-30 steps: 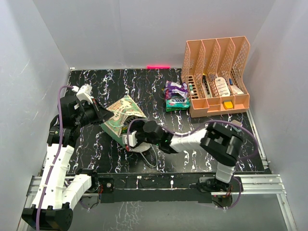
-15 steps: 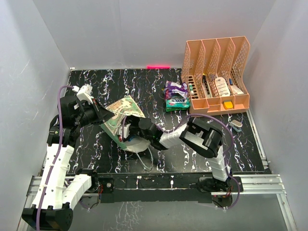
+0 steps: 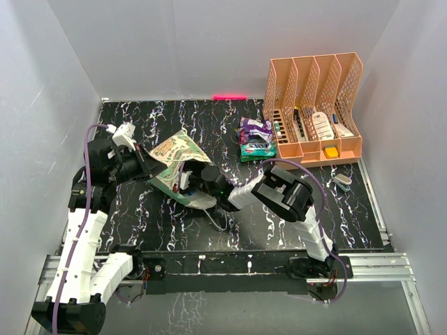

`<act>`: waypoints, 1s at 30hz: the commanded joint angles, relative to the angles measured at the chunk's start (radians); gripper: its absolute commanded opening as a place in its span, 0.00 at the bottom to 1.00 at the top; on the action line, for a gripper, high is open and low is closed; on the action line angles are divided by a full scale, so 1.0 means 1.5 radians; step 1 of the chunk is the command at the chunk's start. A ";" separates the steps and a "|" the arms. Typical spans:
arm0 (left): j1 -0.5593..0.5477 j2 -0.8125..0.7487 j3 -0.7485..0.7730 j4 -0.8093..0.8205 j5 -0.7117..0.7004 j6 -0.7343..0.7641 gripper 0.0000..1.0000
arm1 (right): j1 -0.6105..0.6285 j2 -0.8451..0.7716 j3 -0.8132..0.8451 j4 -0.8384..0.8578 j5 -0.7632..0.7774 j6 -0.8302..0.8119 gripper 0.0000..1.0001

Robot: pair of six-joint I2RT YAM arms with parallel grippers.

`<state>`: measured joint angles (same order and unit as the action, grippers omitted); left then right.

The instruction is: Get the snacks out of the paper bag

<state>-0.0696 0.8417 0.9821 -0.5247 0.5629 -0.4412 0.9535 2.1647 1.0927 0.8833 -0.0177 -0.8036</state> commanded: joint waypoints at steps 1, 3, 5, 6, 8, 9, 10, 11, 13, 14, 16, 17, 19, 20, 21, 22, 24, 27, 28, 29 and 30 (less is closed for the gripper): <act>0.000 -0.010 0.026 -0.011 0.006 0.011 0.00 | -0.033 0.019 0.036 -0.026 0.012 0.062 0.58; 0.000 -0.011 0.028 -0.015 0.001 0.014 0.00 | -0.044 0.015 0.040 -0.039 -0.007 0.078 0.47; 0.000 -0.013 0.028 -0.019 -0.005 0.016 0.00 | -0.050 0.010 0.048 -0.054 -0.018 0.084 0.31; 0.000 -0.012 0.028 -0.020 -0.007 0.017 0.00 | -0.051 0.007 0.050 -0.055 -0.020 0.084 0.22; 0.000 -0.013 0.027 -0.022 -0.010 0.019 0.00 | -0.053 0.002 0.054 -0.059 -0.025 0.082 0.08; 0.000 -0.013 0.025 -0.022 -0.012 0.020 0.00 | -0.053 -0.002 0.056 -0.062 -0.028 0.083 0.07; 0.000 -0.014 0.024 -0.024 -0.015 0.021 0.00 | -0.054 -0.009 0.056 -0.067 -0.032 0.084 0.07; 0.000 -0.014 0.022 -0.025 -0.019 0.024 0.00 | -0.053 -0.021 0.052 -0.071 -0.039 0.086 0.07; 0.000 -0.017 0.019 -0.031 -0.033 0.032 0.00 | -0.052 -0.052 0.028 -0.068 -0.056 0.100 0.07; 0.000 -0.019 0.015 -0.034 -0.042 0.035 0.00 | -0.050 -0.070 0.011 -0.062 -0.061 0.108 0.07; 0.000 -0.025 0.007 -0.039 -0.062 0.041 0.00 | -0.045 -0.105 -0.028 -0.043 -0.073 0.131 0.07; 0.000 -0.029 0.001 -0.039 -0.071 0.042 0.00 | -0.040 -0.121 -0.049 -0.035 -0.080 0.139 0.07; 0.000 -0.040 -0.018 -0.033 -0.085 0.042 0.00 | -0.023 -0.150 -0.094 -0.005 -0.079 0.146 0.07; 0.000 -0.048 -0.030 -0.029 -0.090 0.041 0.00 | -0.012 -0.161 -0.112 0.008 -0.075 0.150 0.07; 0.000 -0.053 -0.037 -0.025 -0.089 0.040 0.00 | -0.003 -0.170 -0.126 0.014 -0.074 0.159 0.07; 0.000 -0.059 -0.044 -0.019 -0.084 0.039 0.00 | 0.004 -0.179 -0.139 0.024 -0.073 0.169 0.07; 0.000 -0.070 -0.062 -0.005 -0.061 0.034 0.00 | 0.020 -0.181 -0.159 0.049 -0.071 0.181 0.07; 0.000 -0.079 -0.086 0.013 -0.017 0.022 0.00 | 0.029 -0.161 -0.150 0.052 -0.068 0.181 0.08; 0.000 -0.082 -0.093 0.021 0.002 0.017 0.00 | 0.034 -0.155 -0.137 0.043 -0.068 0.176 0.12; 0.000 -0.082 -0.098 0.031 0.023 0.012 0.00 | 0.039 -0.147 -0.127 0.038 -0.061 0.171 0.18; 0.000 -0.084 -0.101 0.040 0.041 0.005 0.00 | 0.043 -0.138 -0.117 0.039 -0.048 0.168 0.25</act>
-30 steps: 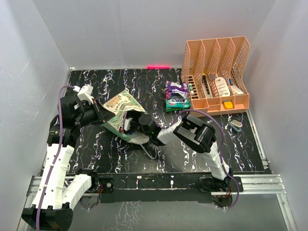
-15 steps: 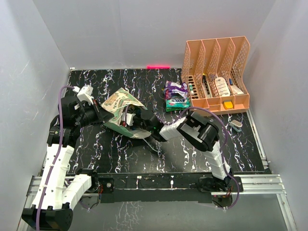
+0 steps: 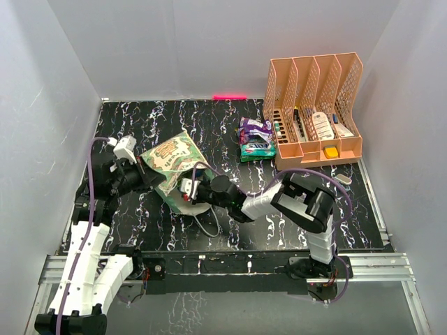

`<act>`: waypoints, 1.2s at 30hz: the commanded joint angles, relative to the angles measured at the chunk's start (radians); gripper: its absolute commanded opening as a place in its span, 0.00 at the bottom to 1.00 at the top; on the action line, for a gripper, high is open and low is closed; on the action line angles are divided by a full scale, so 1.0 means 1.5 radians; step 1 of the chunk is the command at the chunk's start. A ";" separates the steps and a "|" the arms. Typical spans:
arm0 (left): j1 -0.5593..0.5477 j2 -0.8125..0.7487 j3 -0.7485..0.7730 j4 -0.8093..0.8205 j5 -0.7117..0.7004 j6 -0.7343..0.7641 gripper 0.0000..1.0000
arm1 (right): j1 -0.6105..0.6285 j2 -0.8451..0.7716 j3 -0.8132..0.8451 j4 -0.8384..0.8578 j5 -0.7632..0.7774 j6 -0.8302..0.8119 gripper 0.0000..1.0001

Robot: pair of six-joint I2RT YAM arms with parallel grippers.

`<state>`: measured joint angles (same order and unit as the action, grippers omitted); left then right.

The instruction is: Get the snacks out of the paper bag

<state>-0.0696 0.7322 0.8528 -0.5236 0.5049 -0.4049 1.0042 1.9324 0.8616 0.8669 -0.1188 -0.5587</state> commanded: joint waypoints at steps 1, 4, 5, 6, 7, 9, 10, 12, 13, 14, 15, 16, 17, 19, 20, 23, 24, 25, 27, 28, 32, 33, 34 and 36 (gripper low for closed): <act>0.000 -0.012 -0.015 0.047 0.096 -0.025 0.00 | 0.012 0.028 0.046 0.058 0.032 0.002 0.33; 0.000 -0.007 -0.015 0.064 0.136 -0.035 0.00 | 0.013 0.066 0.072 0.105 0.060 0.003 0.49; 0.000 -0.005 -0.012 0.065 0.144 -0.033 0.00 | 0.013 0.078 0.083 0.116 0.068 0.006 0.53; 0.000 -0.001 -0.008 0.064 0.149 -0.031 0.00 | 0.014 0.092 0.093 0.130 0.073 0.006 0.57; -0.001 0.001 0.000 0.059 0.151 -0.027 0.00 | 0.016 0.105 0.103 0.144 0.077 0.006 0.61; -0.001 0.008 0.012 0.047 0.150 -0.016 0.00 | 0.018 0.132 0.127 0.152 0.084 -0.006 0.66; -0.001 0.011 0.020 0.040 0.149 -0.012 0.00 | 0.019 0.143 0.138 0.153 0.093 -0.012 0.69; -0.003 0.017 0.032 0.031 0.148 -0.004 0.00 | 0.019 0.162 0.151 0.167 0.105 -0.022 0.73; -0.004 0.018 0.036 0.029 0.148 -0.002 0.00 | 0.019 0.171 0.161 0.160 0.107 -0.030 0.74; -0.005 0.019 0.038 0.029 0.150 -0.003 0.00 | 0.019 0.183 0.172 0.145 0.103 -0.038 0.77; -0.006 0.019 0.038 0.032 0.151 -0.004 0.00 | 0.019 0.194 0.187 0.133 0.104 -0.042 0.80; -0.006 0.018 0.037 0.035 0.152 -0.005 0.00 | 0.018 0.208 0.197 0.126 0.111 -0.043 0.82; -0.006 0.017 0.036 0.037 0.153 -0.007 0.00 | 0.017 0.222 0.203 0.118 0.125 -0.046 0.83; -0.006 0.016 0.035 0.038 0.154 -0.008 0.00 | 0.010 0.244 0.228 0.095 0.168 -0.041 0.84; -0.006 0.014 0.034 0.037 0.154 -0.008 0.00 | 0.005 0.254 0.235 0.090 0.185 -0.034 0.84; -0.007 0.009 0.032 0.026 0.143 -0.002 0.00 | -0.012 0.271 0.255 0.071 0.220 -0.015 0.82; -0.007 0.009 0.033 0.020 0.137 0.002 0.00 | -0.016 0.270 0.258 0.065 0.226 -0.012 0.78; -0.007 0.008 0.035 0.012 0.128 0.008 0.00 | -0.020 0.264 0.255 0.067 0.223 -0.010 0.74; -0.008 0.010 0.040 -0.004 0.097 0.017 0.00 | -0.027 0.247 0.245 0.069 0.210 -0.006 0.61; -0.008 0.010 0.042 -0.012 0.081 0.021 0.00 | -0.030 0.238 0.243 0.068 0.205 -0.007 0.49; -0.008 0.009 0.043 -0.039 0.019 0.028 0.00 | -0.032 0.204 0.239 0.062 0.180 -0.021 0.17; -0.008 0.009 0.041 -0.044 0.007 0.027 0.00 | -0.032 0.196 0.238 0.055 0.170 -0.022 0.13; -0.008 0.009 0.040 -0.046 -0.003 0.026 0.00 | -0.032 0.186 0.237 0.050 0.162 -0.022 0.09; -0.008 0.008 0.039 -0.054 -0.021 0.025 0.00 | -0.032 0.167 0.228 0.043 0.149 -0.018 0.07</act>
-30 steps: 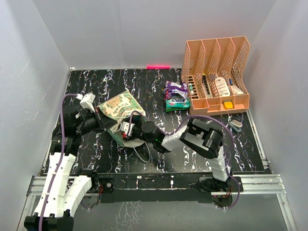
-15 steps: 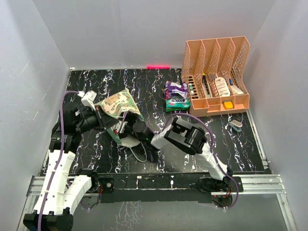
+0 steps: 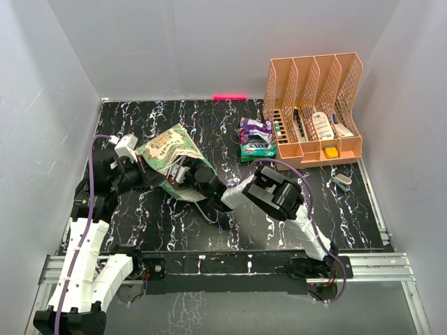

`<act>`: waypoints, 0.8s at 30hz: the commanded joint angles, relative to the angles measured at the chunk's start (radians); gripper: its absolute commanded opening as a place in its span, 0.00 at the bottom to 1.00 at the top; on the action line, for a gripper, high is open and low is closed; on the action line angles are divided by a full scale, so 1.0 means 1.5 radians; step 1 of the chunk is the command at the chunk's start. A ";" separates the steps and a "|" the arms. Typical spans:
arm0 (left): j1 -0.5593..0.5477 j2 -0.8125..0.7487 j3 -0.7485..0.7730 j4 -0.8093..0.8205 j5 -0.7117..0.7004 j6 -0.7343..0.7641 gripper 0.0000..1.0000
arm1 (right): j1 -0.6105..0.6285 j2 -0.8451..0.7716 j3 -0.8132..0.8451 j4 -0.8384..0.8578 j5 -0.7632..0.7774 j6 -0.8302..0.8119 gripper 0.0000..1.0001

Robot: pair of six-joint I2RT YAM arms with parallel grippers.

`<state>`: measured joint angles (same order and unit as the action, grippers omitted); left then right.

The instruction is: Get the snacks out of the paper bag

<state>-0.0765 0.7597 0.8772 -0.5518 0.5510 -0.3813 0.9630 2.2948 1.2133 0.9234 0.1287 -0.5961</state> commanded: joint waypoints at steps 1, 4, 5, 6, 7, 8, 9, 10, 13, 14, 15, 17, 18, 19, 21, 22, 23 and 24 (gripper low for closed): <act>-0.003 -0.011 0.023 -0.038 -0.062 0.009 0.00 | -0.004 -0.088 -0.015 0.005 -0.025 0.010 0.07; -0.003 -0.010 0.025 -0.049 -0.093 0.010 0.00 | -0.001 -0.132 -0.053 0.006 -0.047 0.024 0.07; -0.003 -0.010 0.025 -0.050 -0.099 0.011 0.00 | 0.000 -0.146 -0.069 0.010 -0.059 0.029 0.07; -0.003 -0.010 0.025 -0.051 -0.104 0.011 0.00 | 0.002 -0.160 -0.084 0.013 -0.067 0.033 0.07; -0.003 -0.009 0.023 -0.049 -0.106 0.011 0.00 | 0.004 -0.171 -0.100 0.015 -0.075 0.039 0.07; -0.003 -0.009 0.022 -0.047 -0.106 0.010 0.00 | 0.006 -0.181 -0.117 0.020 -0.080 0.048 0.07; -0.003 -0.008 0.021 -0.044 -0.106 0.009 0.00 | 0.008 -0.191 -0.133 0.025 -0.086 0.054 0.07; -0.004 -0.008 0.020 -0.042 -0.105 0.007 0.00 | 0.013 -0.201 -0.151 0.030 -0.089 0.058 0.07; -0.004 -0.006 0.020 -0.035 -0.101 0.002 0.00 | 0.031 -0.240 -0.202 0.030 -0.112 0.056 0.07; -0.003 -0.005 0.021 -0.031 -0.098 0.000 0.00 | 0.036 -0.257 -0.217 0.021 -0.133 0.054 0.07; -0.003 -0.004 0.023 -0.029 -0.095 -0.001 0.00 | 0.041 -0.276 -0.235 0.015 -0.146 0.051 0.07; -0.003 -0.001 0.025 -0.024 -0.092 -0.004 0.00 | 0.053 -0.316 -0.284 0.003 -0.156 0.034 0.07; -0.003 0.001 0.028 -0.022 -0.090 -0.006 0.00 | 0.055 -0.332 -0.301 -0.015 -0.166 0.025 0.07; -0.003 0.003 0.030 -0.020 -0.086 -0.007 0.00 | 0.055 -0.345 -0.315 -0.037 -0.175 0.014 0.07; -0.003 0.005 0.033 -0.017 -0.079 -0.008 0.00 | 0.056 -0.361 -0.355 -0.056 -0.188 -0.023 0.07; -0.003 0.005 0.034 -0.014 -0.075 -0.010 0.00 | 0.055 -0.362 -0.375 -0.047 -0.196 -0.041 0.07; -0.003 0.005 0.035 -0.013 -0.070 -0.012 0.00 | 0.055 -0.362 -0.390 -0.040 -0.206 -0.067 0.07; -0.003 0.005 0.035 -0.011 -0.064 -0.015 0.00 | 0.056 -0.362 -0.398 -0.038 -0.215 -0.090 0.08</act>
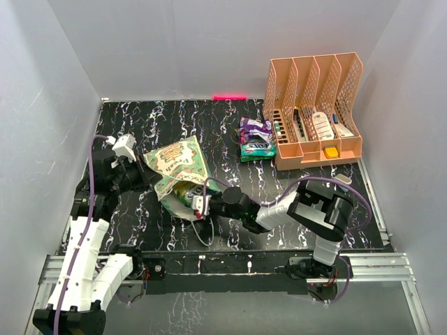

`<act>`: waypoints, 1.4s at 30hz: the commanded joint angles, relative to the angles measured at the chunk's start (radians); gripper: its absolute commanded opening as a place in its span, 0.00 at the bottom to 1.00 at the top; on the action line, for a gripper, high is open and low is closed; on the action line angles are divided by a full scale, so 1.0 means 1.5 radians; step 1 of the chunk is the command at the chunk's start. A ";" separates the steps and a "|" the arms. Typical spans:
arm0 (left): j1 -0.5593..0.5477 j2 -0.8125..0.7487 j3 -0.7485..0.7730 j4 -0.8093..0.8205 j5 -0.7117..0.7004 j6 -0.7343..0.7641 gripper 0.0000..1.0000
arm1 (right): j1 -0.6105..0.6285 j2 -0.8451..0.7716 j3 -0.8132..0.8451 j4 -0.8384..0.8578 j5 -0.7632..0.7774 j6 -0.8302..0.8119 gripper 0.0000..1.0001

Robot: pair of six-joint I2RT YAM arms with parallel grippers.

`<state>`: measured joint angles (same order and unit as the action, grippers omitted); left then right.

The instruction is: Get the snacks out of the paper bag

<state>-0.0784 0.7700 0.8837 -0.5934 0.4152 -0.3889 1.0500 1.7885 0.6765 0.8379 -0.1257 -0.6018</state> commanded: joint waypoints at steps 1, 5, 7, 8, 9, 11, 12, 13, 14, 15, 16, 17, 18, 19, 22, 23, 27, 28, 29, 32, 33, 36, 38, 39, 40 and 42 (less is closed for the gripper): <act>-0.002 -0.001 0.032 0.019 0.031 -0.012 0.00 | -0.002 -0.024 -0.044 0.020 -0.051 -0.105 0.09; -0.002 -0.003 0.038 0.020 0.044 -0.019 0.00 | -0.003 0.005 -0.024 0.023 -0.059 -0.175 0.21; -0.002 -0.003 0.043 0.016 0.043 -0.020 0.00 | -0.002 0.018 -0.015 0.036 -0.063 -0.202 0.36; -0.002 -0.003 0.046 0.013 0.042 -0.019 0.00 | -0.002 0.023 -0.012 0.045 -0.066 -0.212 0.40; -0.002 -0.003 0.049 0.010 0.042 -0.017 0.00 | 0.000 0.024 -0.010 0.048 -0.067 -0.221 0.46; -0.002 -0.003 0.053 0.005 0.042 -0.015 0.00 | 0.003 0.025 -0.006 0.053 -0.069 -0.235 0.51; -0.002 -0.002 0.053 0.005 0.043 -0.015 0.00 | 0.005 0.026 -0.004 0.056 -0.072 -0.243 0.56; -0.002 -0.003 0.053 0.005 0.044 -0.015 0.00 | 0.007 0.029 -0.004 0.063 -0.075 -0.250 0.59; -0.002 -0.003 0.052 0.007 0.046 -0.017 0.00 | 0.008 0.035 -0.004 0.073 -0.075 -0.260 0.62; -0.002 -0.003 0.051 0.009 0.049 -0.019 0.00 | 0.010 0.043 -0.003 0.084 -0.072 -0.269 0.64; -0.002 -0.003 0.050 0.012 0.050 -0.021 0.00 | 0.012 0.051 0.000 0.096 -0.062 -0.277 0.67; -0.002 -0.003 0.050 0.013 0.053 -0.022 0.00 | 0.013 0.060 0.004 0.108 -0.054 -0.284 0.68; -0.002 -0.002 0.049 0.014 0.056 -0.024 0.00 | 0.016 0.068 0.009 0.115 -0.048 -0.292 0.69; -0.002 -0.002 0.049 0.014 0.056 -0.025 0.00 | 0.016 0.072 0.018 0.113 -0.048 -0.295 0.69; -0.003 -0.002 0.048 0.017 0.059 -0.028 0.00 | 0.018 0.090 0.047 0.113 -0.045 -0.301 0.70; -0.002 -0.002 0.048 0.016 0.060 -0.029 0.00 | 0.019 0.099 0.052 0.125 -0.041 -0.302 0.71; -0.002 0.001 0.053 0.013 0.063 -0.029 0.00 | 0.020 0.134 0.079 0.172 -0.007 -0.307 0.72; -0.002 0.002 0.054 0.011 0.064 -0.029 0.00 | 0.020 0.140 0.086 0.179 0.003 -0.305 0.72; -0.002 0.002 0.055 0.009 0.063 -0.028 0.00 | 0.020 0.148 0.092 0.186 0.016 -0.304 0.69; -0.002 0.003 0.058 0.006 0.062 -0.026 0.00 | 0.020 0.161 0.107 0.196 0.073 -0.307 0.58; -0.002 0.003 0.059 0.006 0.061 -0.026 0.00 | 0.020 0.160 0.107 0.201 0.087 -0.308 0.53; -0.002 0.003 0.058 0.008 0.058 -0.027 0.00 | 0.020 0.137 0.099 0.198 0.091 -0.304 0.28; -0.002 0.004 0.057 0.010 0.053 -0.029 0.00 | 0.020 0.113 0.099 0.170 0.085 -0.294 0.13; -0.002 0.004 0.057 0.010 0.050 -0.030 0.00 | 0.020 0.099 0.100 0.156 0.082 -0.286 0.08; -0.002 0.005 0.058 0.010 0.045 -0.031 0.00 | 0.020 0.084 0.099 0.139 0.076 -0.273 0.07; -0.002 0.007 0.059 0.009 0.036 -0.036 0.00 | 0.020 0.047 0.097 0.094 0.049 -0.253 0.07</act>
<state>-0.0818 0.7780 0.9344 -0.5838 0.4843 -0.4290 1.0840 1.9957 0.7959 0.9894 -0.0288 -1.0359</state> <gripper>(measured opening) 0.014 0.082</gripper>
